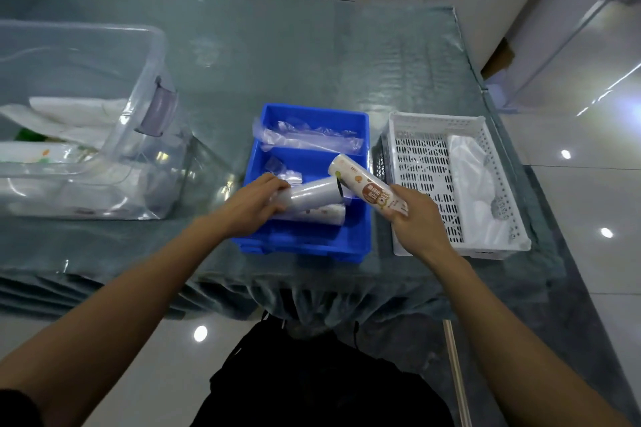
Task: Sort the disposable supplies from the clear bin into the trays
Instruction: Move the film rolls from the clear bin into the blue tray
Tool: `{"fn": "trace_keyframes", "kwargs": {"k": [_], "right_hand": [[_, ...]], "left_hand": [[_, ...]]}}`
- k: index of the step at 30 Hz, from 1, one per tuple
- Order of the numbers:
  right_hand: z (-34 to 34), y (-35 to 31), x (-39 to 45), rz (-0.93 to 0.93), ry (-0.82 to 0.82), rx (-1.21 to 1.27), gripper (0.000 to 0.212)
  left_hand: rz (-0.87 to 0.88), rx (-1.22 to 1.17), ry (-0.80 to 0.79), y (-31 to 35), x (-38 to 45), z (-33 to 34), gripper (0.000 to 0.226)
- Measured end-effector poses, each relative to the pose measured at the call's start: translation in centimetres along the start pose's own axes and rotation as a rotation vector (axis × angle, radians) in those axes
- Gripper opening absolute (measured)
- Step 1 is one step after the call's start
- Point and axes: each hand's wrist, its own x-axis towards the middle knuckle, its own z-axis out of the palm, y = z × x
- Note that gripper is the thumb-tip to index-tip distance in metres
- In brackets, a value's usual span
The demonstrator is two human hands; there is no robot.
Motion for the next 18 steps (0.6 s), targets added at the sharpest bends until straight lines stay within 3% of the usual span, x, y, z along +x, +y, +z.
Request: {"fn": "trace_keyframes", "kwargs": {"k": [8, 18], "right_hand": [[2.3, -1.6, 1.1, -0.055, -0.139, -0.006, 0.047], [7.6, -5.8, 1.1, -0.284, -0.424, -0.061, 0.056]], "left_hand": [[-0.093, -0.06, 0.199, -0.3, -0.7, -4.3, 0.046], [-0.197, -0.029, 0.194, -0.3, -2.1, -4.8, 0.05]]}}
